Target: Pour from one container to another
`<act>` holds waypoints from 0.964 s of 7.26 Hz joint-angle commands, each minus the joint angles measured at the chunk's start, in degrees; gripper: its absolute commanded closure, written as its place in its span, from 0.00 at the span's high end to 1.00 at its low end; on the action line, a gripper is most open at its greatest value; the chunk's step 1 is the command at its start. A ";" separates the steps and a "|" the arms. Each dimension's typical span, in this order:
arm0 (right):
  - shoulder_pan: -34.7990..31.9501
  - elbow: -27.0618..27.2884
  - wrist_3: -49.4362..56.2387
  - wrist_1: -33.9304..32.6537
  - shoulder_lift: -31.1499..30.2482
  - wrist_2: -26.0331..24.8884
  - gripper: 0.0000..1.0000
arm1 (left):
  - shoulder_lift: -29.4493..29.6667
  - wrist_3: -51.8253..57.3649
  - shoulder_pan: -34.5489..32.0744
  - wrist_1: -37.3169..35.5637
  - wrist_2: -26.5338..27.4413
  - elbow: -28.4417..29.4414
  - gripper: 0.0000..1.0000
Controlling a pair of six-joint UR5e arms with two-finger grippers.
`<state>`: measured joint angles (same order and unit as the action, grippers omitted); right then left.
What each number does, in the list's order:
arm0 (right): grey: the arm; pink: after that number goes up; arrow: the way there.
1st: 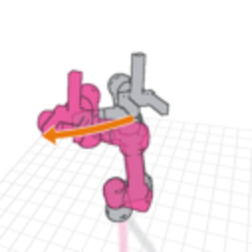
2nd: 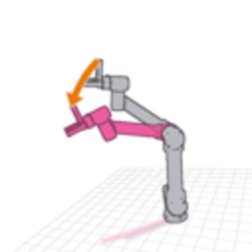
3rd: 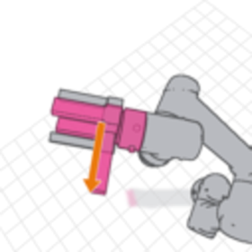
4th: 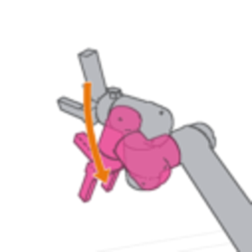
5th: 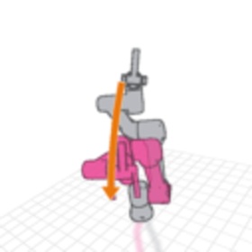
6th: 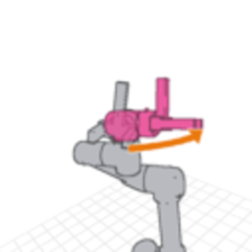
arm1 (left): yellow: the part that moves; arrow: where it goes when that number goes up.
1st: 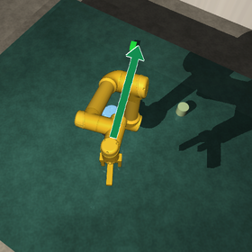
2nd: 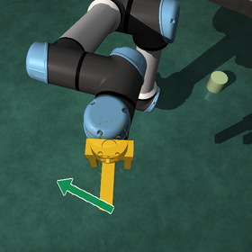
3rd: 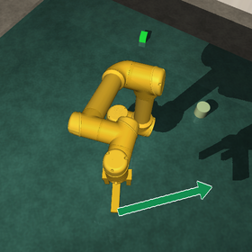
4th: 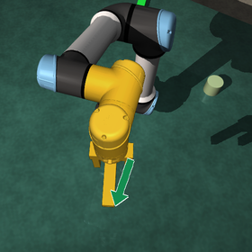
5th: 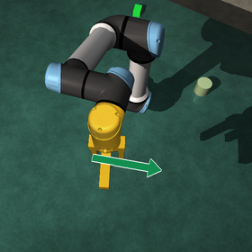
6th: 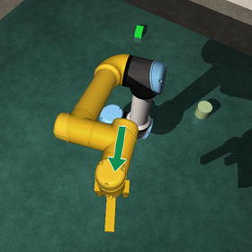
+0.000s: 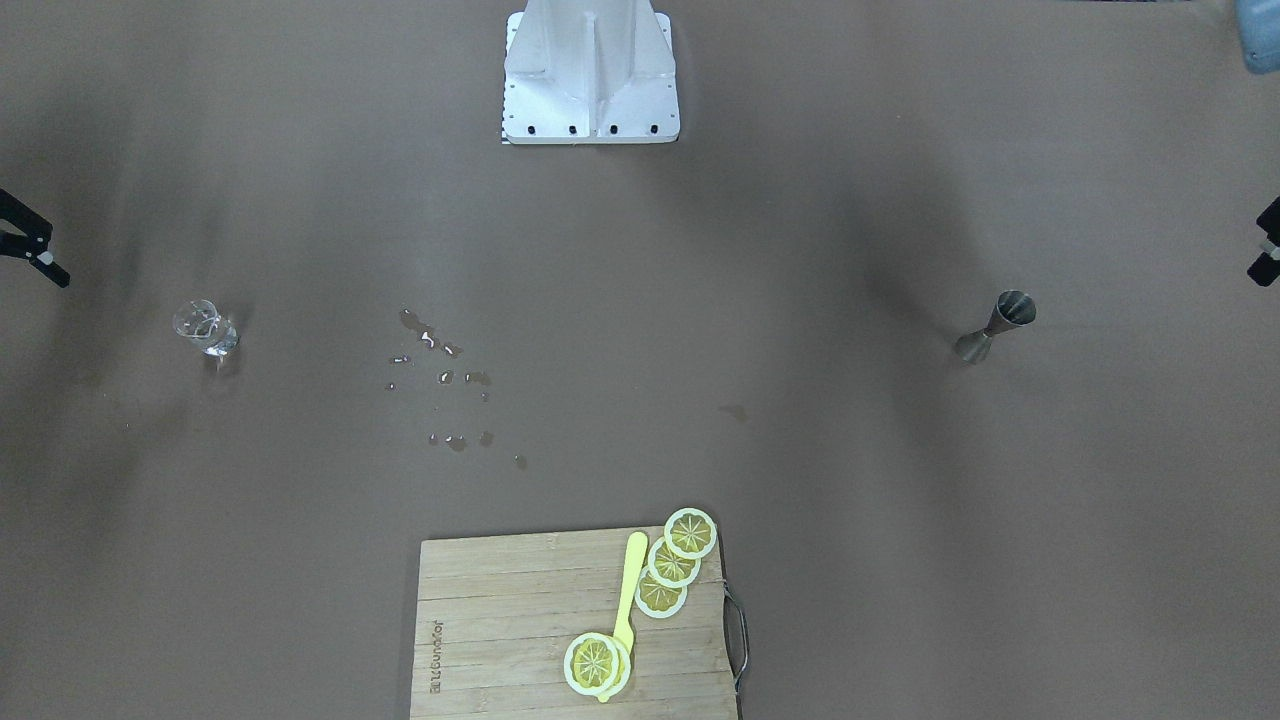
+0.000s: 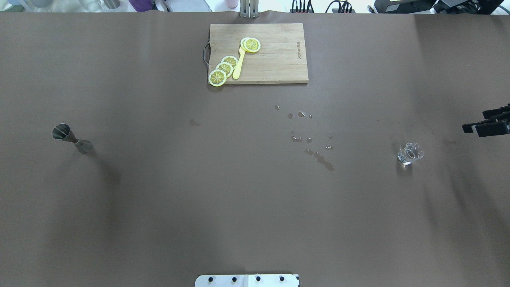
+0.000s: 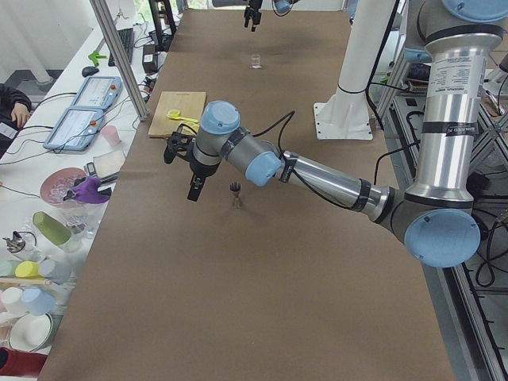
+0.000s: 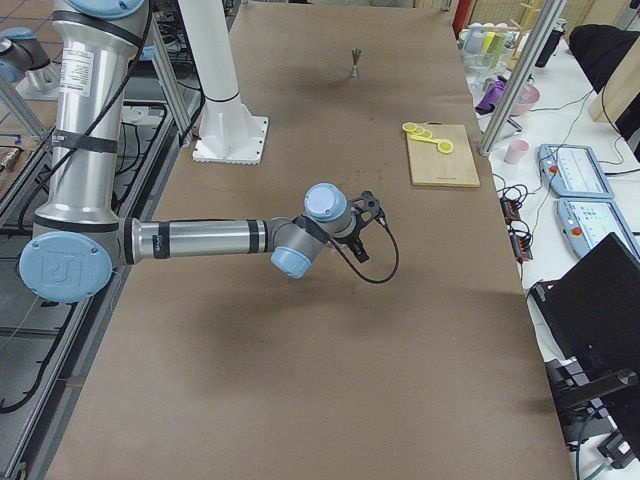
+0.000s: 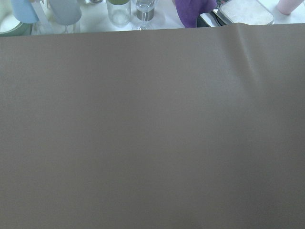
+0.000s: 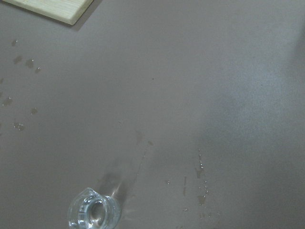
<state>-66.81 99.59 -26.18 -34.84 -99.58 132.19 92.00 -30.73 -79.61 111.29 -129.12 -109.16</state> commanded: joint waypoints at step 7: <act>16.42 0.26 -3.00 4.43 2.64 -15.53 1.00 | -7.53 -24.46 24.76 21.75 39.08 -5.54 0.97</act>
<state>-54.25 99.92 -29.04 -31.41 -97.01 120.96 86.37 -54.17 -57.31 129.31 -95.94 -114.62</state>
